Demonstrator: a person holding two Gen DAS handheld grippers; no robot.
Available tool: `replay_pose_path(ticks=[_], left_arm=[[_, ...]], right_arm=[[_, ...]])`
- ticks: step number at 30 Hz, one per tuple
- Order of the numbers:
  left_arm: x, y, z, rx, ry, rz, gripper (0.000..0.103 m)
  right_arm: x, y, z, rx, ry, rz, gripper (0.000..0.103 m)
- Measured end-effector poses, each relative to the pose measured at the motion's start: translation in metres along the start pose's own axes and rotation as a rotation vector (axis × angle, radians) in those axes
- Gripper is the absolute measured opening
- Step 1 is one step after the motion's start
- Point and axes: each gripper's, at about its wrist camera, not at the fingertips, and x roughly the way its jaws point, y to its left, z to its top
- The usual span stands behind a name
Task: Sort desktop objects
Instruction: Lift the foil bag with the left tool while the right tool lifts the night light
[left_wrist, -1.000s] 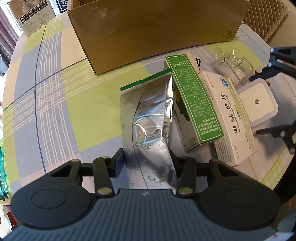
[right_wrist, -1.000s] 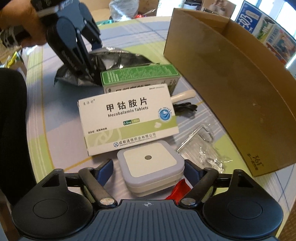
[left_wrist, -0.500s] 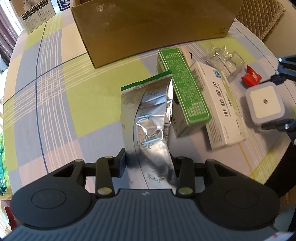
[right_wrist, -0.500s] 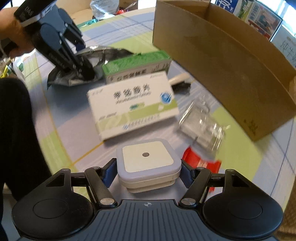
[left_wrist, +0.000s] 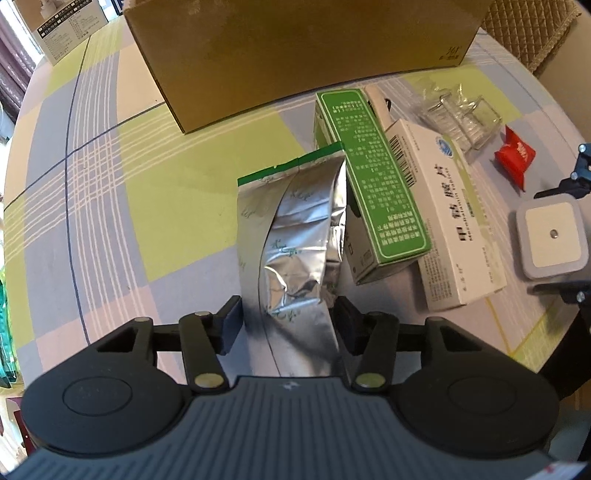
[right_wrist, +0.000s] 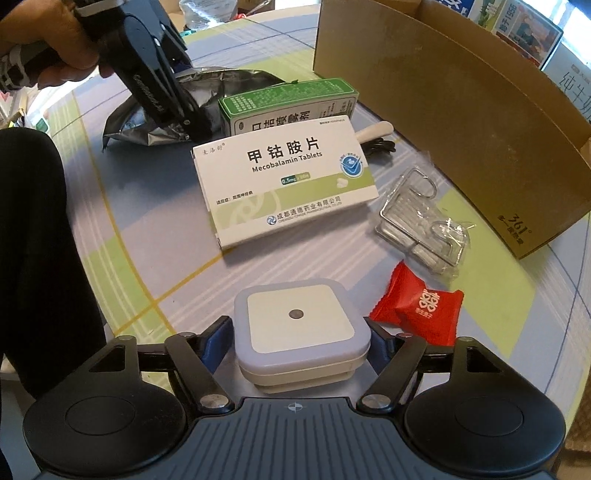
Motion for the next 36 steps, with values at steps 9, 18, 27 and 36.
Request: replay_pose_path(ticks=[9, 18, 27, 36], left_arm=[[-0.003, 0.003, 0.0, -0.023, -0.011, -0.021, 0.038], [-0.018, 0.003, -0.009, -0.034, -0.034, -0.018, 0.036], [-0.032, -0.003, -0.013, -0.03, -0.056, -0.006, 0.036], [-0.053, -0.012, -0.023, -0.05, -0.089, 0.004, 0.036]], right_arm=[[0.003, -0.001, -0.001, 0.019, -0.016, 0.005, 0.072], [0.001, -0.001, -0.002, 0.048, -0.029, -0.004, 0.067], [-0.019, 0.002, -0.005, 0.079, -0.07, -0.031, 0.067], [-0.044, 0.011, -0.009, 0.104, -0.102, -0.058, 0.067]])
